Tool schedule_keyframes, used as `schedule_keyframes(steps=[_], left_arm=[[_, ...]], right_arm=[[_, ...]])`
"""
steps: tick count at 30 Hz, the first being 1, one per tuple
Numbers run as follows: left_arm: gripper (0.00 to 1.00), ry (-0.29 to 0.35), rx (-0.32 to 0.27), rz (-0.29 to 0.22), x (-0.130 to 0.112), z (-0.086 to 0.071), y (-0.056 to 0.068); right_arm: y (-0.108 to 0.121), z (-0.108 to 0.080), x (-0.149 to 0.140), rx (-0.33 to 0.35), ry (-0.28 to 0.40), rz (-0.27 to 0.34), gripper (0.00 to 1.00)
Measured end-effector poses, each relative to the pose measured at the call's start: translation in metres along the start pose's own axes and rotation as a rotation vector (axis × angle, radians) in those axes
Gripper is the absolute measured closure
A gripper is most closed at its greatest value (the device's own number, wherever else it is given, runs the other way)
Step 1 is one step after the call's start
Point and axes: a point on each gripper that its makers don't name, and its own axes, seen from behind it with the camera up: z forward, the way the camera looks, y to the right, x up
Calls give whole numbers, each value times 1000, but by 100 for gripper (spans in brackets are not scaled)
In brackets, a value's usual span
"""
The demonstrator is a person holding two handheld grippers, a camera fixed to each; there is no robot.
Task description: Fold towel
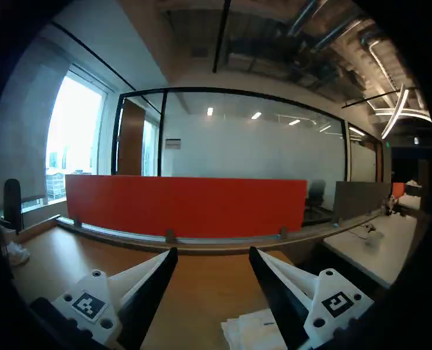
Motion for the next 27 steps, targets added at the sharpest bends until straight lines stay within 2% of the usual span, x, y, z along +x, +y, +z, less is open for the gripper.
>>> schedule_keyframes(steps=[9,17,27], left_arm=[[6,76,21,-13,32,12,-15],[6,112,25,-23,46,18,-19],[5,132,13,-21,51,19,-17]], right_arm=[[-46,-4,-4,40,-11,25,5],[-73,-6,4,58,0,56,5],[-84,-10,5,63,-5,46,5]])
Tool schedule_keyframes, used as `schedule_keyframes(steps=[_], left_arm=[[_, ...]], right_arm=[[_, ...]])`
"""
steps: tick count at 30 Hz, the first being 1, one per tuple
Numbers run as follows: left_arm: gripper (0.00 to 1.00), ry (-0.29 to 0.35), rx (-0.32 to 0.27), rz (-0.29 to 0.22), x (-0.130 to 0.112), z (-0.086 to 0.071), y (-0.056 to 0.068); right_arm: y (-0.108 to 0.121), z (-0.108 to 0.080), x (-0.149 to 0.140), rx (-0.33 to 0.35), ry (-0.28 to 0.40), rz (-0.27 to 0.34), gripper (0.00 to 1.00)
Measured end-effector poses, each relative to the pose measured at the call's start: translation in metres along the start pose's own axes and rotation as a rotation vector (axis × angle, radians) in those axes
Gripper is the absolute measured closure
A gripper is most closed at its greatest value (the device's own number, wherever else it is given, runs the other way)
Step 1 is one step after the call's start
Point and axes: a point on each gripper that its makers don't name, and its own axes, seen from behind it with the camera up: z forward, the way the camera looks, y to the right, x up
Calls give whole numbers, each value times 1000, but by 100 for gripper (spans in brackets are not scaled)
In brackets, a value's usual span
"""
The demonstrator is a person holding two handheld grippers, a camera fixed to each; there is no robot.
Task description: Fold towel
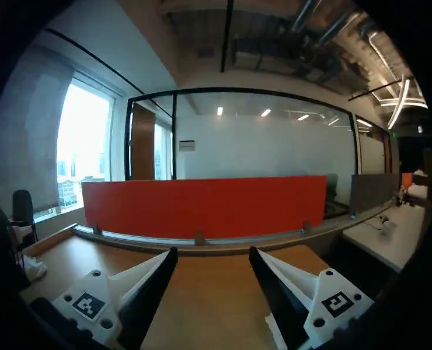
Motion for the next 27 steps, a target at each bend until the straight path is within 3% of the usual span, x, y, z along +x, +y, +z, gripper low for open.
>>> schedule_keyframes(steps=[11,20,27], left_arm=[[6,13,-16,-4,-11,-1,7],[6,29,-17,65,-34,1,5],[6,61,8,63,-52,-1,1]], right_arm=[[-11,-7,14,-18,6,-16,5],[-32,-15,14,-8,22,-48,5],[-33,-18,5,-29,22,-32,5]])
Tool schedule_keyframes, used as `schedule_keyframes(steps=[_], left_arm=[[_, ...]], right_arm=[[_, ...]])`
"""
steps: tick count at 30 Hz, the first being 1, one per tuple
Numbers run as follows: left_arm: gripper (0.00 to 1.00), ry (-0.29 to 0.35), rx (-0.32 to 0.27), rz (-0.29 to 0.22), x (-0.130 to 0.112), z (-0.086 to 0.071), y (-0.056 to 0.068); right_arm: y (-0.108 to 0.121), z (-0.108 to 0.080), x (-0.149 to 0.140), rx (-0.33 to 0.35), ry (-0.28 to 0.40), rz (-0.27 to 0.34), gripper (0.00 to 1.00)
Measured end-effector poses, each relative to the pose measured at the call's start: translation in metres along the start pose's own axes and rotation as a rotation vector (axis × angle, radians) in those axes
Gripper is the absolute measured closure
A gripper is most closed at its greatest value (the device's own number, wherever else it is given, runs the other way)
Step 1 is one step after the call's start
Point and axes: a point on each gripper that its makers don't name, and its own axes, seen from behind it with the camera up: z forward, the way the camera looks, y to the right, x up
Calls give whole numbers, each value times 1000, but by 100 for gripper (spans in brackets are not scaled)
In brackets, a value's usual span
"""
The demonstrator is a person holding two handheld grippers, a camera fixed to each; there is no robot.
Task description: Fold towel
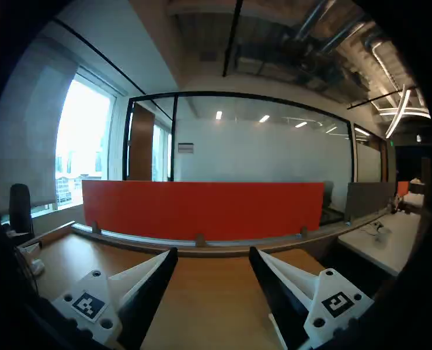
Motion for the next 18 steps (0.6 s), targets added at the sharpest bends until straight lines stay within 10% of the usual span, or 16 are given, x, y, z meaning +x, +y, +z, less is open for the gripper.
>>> schedule_keyframes(steps=[18], left_arm=[[6,26,10,33,-65,-12,-19]], right_arm=[[-16,-6,-32,-11,13,-10,5]])
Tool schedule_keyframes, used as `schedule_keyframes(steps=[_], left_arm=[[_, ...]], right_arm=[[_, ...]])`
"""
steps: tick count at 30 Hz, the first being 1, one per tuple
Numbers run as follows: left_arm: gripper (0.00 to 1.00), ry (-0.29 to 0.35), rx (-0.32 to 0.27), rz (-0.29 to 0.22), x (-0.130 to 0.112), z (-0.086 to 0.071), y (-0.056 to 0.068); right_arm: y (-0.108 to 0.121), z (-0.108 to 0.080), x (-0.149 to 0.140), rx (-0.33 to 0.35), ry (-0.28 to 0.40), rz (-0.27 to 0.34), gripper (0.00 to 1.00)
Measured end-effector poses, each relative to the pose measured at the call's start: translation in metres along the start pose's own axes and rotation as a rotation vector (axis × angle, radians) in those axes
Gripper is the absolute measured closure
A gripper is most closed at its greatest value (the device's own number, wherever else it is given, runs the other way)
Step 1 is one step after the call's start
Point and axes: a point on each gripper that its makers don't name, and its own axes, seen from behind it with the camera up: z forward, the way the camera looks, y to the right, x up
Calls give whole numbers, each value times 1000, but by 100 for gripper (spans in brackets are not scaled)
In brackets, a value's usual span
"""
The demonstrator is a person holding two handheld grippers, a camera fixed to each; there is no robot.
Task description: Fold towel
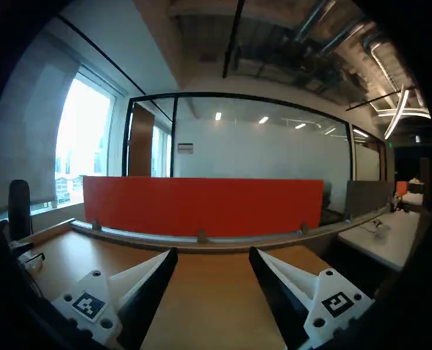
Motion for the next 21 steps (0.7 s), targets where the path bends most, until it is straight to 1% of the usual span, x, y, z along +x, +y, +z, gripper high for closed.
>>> schedule_keyframes(steps=[3,8,14,21], left_arm=[[5,1,3,-12,-14,-1,-4],[6,2,-1,-26,-32,-1,-4],[6,6,1,-42,-46,0,-5],[6,1,13,-56,-58,1,-9]], right_arm=[[-3,1,-8,0,-4,-9,5],[-8,1,-16,1,3,-29,5],[-12,2,-20,-1,4,-41,6],[-10,2,-30,-4,-8,-45,5]])
